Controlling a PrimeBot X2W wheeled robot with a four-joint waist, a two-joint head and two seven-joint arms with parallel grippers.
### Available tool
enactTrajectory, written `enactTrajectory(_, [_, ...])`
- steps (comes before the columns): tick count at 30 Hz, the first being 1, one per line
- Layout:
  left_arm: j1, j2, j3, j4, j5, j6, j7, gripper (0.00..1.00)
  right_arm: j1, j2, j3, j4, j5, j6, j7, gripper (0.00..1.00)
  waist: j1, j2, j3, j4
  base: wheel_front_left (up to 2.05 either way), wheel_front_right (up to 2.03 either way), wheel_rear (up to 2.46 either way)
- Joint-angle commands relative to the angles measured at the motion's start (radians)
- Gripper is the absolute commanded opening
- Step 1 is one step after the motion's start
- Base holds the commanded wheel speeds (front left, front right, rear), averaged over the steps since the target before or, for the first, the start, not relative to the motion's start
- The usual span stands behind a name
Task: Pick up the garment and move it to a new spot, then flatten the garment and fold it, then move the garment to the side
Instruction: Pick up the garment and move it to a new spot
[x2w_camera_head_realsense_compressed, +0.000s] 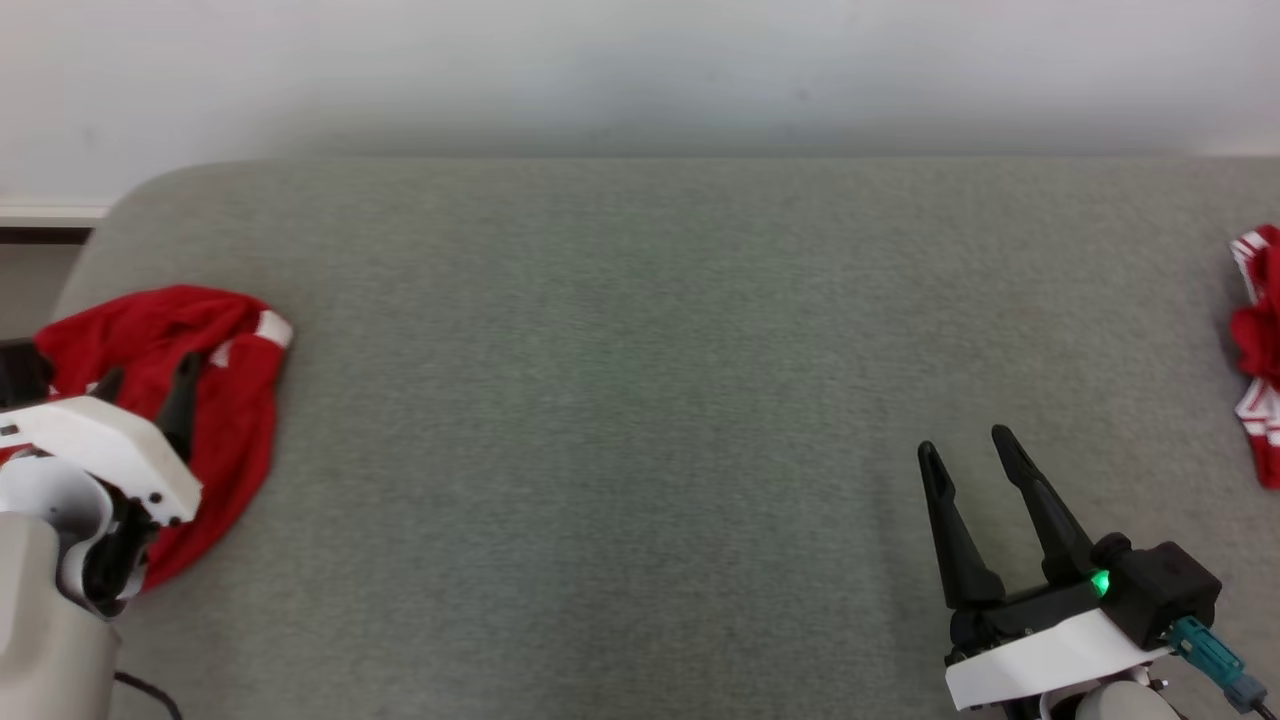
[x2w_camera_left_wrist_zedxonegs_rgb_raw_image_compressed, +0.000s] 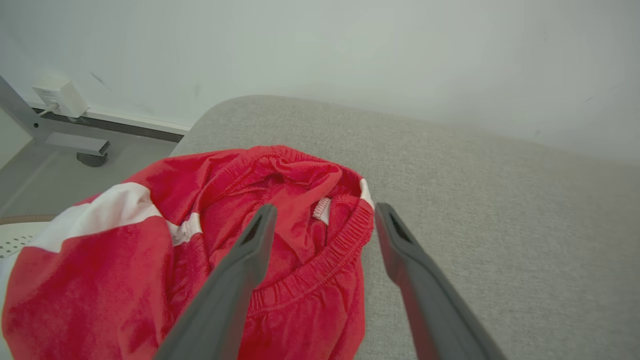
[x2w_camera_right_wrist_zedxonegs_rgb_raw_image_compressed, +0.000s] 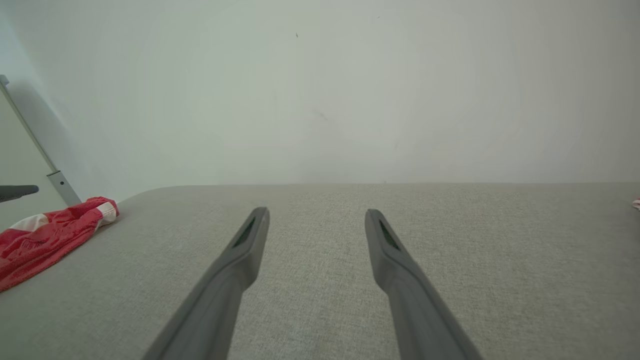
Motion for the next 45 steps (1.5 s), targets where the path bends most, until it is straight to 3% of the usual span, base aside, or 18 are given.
enactTrajectory(1, [-0.016, 0.014, -0.009, 0.038, -0.008, 0.002, 0.007, 1.00, -0.017, 0.002, 0.002, -0.001, -0.008, -0.002, -0.003, 1.00, -0.0002, 0.0000, 0.051, -0.062, 0.00, 0.00, 0.00])
enactTrajectory(9, [-0.066, 0.068, -0.066, 0.256, -0.069, 0.002, 0.030, 1.00, -0.039, 0.013, 0.006, -0.002, -0.005, -0.002, -0.003, 1.00, -0.0002, 0.0000, 0.087, -0.142, 0.00, 0.00, 0.00])
enactTrajectory(14, [-0.069, 0.062, -0.106, 0.374, -0.087, 0.002, 0.108, 1.00, -0.040, 0.018, 0.000, -0.002, -0.006, -0.002, -0.003, 1.00, -0.0002, 0.0000, 0.093, -0.156, 0.00, 0.00, 0.00])
enactTrajectory(15, [-0.072, 0.064, -0.112, 0.383, -0.091, 0.002, 0.110, 0.79, -0.041, 0.018, -0.001, -0.002, -0.007, -0.002, -0.003, 1.00, -0.0002, 0.0000, 0.093, -0.157, 0.00, 0.00, 0.00])
enactTrajectory(16, [-0.079, 0.068, -0.114, 0.390, -0.098, 0.002, 0.096, 0.33, -0.041, 0.019, -0.002, -0.002, -0.008, -0.002, -0.003, 1.00, -0.0002, 0.0000, 0.093, -0.157, 0.00, 0.00, 0.00])
enactTrajectory(17, [-0.084, 0.070, -0.116, 0.393, -0.103, 0.002, 0.085, 0.00, -0.040, 0.019, -0.004, 0.000, -0.009, -0.002, -0.003, 1.00, -0.0002, 0.0000, 0.089, -0.155, 0.00, 0.00, 0.00])
enactTrajectory(29, [-0.131, 0.092, -0.265, 0.306, -0.126, 0.002, -0.018, 0.00, 0.002, 0.024, -0.010, 0.025, 0.009, -0.002, -0.003, 1.00, -0.0002, 0.0000, -0.060, -0.116, 0.00, 0.00, 0.00])
enactTrajectory(38, [-0.157, 0.064, -0.384, 0.114, -0.209, 0.002, 0.021, 0.00, 0.069, 0.018, -0.025, 0.032, 0.028, -0.002, -0.003, 1.00, -0.0002, 0.0000, -0.189, -0.125, 0.00, 0.00, 0.00])
enactTrajectory(45, [-0.136, 0.028, -0.418, -0.102, -0.305, 0.002, 0.071, 0.00, 0.098, 0.005, -0.058, 0.014, 0.034, -0.002, -0.003, 1.00, -0.0002, 0.0000, -0.229, -0.169, 0.00, 0.00, 0.00])
